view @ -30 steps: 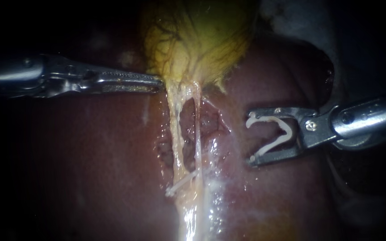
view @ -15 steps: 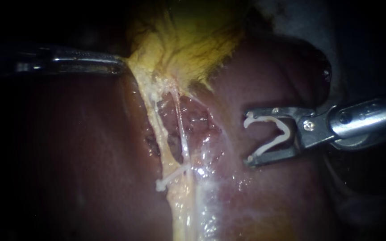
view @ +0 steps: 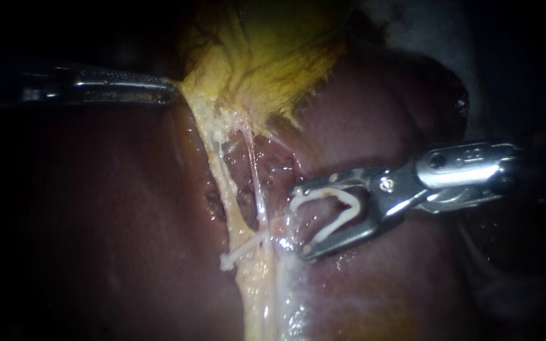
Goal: Clipping second clip left tube
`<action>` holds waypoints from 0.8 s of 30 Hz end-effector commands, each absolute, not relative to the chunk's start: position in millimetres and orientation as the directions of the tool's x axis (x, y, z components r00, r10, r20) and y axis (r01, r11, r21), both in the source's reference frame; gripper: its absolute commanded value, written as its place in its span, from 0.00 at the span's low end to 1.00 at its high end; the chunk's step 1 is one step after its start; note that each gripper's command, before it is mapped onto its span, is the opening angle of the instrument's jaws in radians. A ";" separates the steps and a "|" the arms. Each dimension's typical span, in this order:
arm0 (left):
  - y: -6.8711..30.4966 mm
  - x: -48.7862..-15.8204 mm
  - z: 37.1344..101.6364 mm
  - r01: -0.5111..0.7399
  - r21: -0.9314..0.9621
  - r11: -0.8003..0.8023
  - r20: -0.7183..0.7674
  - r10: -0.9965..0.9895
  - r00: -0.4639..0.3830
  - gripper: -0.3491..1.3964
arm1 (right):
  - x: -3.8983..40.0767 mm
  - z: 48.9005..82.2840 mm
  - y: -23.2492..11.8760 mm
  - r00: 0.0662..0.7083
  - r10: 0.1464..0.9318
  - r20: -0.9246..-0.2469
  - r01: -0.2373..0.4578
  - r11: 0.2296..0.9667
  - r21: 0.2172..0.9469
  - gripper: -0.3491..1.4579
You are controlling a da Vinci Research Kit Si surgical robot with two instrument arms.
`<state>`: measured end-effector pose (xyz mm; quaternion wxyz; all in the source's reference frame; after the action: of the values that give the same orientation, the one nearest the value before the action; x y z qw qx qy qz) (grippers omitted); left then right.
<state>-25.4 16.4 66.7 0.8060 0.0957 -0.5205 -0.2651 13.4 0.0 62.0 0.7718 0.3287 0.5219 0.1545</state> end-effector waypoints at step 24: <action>16.3 -25.6 66.6 0.330 0.430 0.841 0.788 -0.528 0.318 0.00 | 17.4 74.1 -1.9 0.405 0.689 -0.602 0.104 0.619 0.778 0.49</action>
<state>-25.6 16.3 66.5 0.8062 0.0951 -0.5199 -0.2658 17.5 -1.9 74.4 0.7424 0.3894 0.5083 0.1973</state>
